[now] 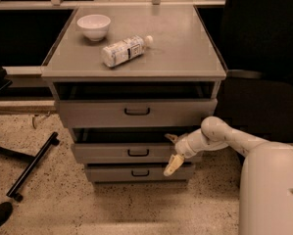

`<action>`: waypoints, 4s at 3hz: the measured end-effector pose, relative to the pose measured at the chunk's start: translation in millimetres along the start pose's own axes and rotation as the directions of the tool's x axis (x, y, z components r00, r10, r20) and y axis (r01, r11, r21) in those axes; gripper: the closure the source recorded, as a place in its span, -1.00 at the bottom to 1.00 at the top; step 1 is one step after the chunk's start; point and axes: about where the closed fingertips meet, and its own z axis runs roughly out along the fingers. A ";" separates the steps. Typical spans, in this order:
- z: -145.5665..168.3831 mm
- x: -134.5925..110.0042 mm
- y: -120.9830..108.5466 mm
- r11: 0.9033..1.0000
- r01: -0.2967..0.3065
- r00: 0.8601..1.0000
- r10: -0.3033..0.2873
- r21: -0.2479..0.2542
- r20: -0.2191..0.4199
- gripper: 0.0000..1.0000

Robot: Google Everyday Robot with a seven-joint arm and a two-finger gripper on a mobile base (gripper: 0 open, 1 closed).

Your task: Open middle drawer

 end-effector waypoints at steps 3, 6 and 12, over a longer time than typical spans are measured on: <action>2.0 -7.1 15.2 0.999 -0.008 1.000 0.007 -0.044 -0.031 -1.00; -45.1 -8.4 121.2 0.980 -0.152 0.982 0.136 -0.126 -0.132 -1.00; -5.2 11.5 58.6 0.992 -0.087 0.991 0.077 -0.089 -0.108 -1.00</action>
Offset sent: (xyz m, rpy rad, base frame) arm -0.1798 -0.0649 -0.0200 0.0704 0.2921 -0.1722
